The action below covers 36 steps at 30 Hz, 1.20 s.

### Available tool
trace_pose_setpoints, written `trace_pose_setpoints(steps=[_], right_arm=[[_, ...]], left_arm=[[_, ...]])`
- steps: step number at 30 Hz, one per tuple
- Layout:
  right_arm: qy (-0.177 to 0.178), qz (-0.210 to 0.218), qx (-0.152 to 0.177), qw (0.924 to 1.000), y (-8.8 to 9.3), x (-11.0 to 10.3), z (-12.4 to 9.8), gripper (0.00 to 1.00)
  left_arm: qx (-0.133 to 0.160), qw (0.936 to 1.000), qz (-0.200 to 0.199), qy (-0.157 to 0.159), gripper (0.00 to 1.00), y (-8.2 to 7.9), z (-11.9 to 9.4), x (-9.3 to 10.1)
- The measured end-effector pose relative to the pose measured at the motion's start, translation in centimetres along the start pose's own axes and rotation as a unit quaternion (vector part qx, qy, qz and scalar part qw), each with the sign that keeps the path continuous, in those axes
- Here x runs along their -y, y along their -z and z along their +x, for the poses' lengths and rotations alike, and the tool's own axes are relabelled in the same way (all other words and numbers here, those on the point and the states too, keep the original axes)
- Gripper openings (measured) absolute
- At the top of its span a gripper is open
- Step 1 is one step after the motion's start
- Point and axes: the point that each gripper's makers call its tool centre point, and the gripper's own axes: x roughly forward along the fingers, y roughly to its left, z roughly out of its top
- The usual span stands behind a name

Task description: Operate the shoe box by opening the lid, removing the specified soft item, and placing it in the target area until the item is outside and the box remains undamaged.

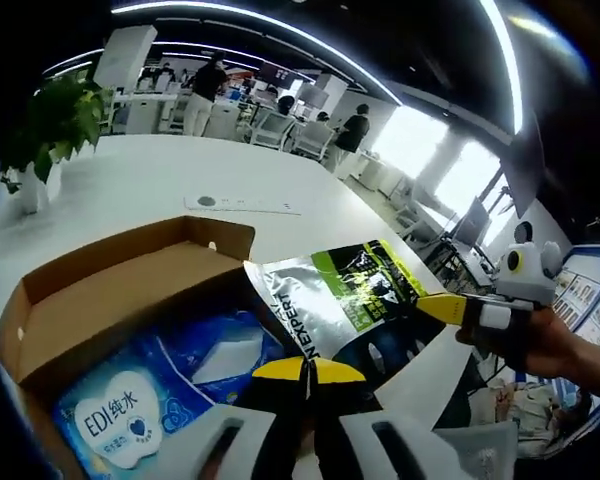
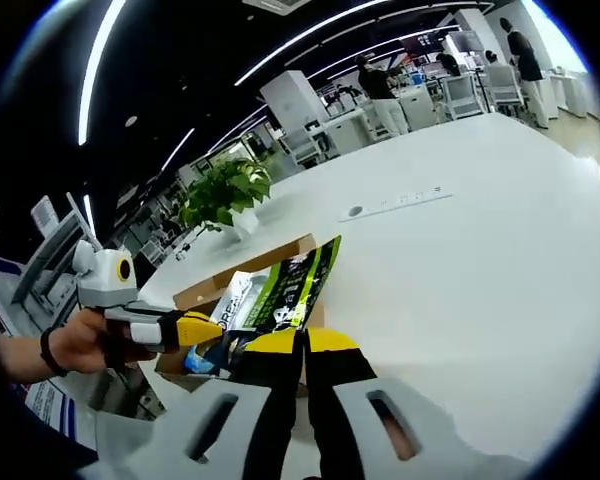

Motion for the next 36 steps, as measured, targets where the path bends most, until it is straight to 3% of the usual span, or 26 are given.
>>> trace_pose_setpoints(steps=[8,21,36], right_arm=[[0.020,0.010,0.014,0.9996,-0.2,2.4,-2.6,0.00],[0.060,0.034,0.023,0.9973,1.6,6.5,-6.4,0.00],[0.079,0.049,0.017,0.9955,2.0,9.9,-7.2,0.00]], left_arm=[[-0.009,0.9997,0.016,0.019,0.00,-0.3,2.0,2.5],[-0.042,0.9963,0.052,0.053,0.00,0.4,5.8,6.6],[-0.068,0.9927,0.077,0.063,0.00,1.1,8.7,8.3]])
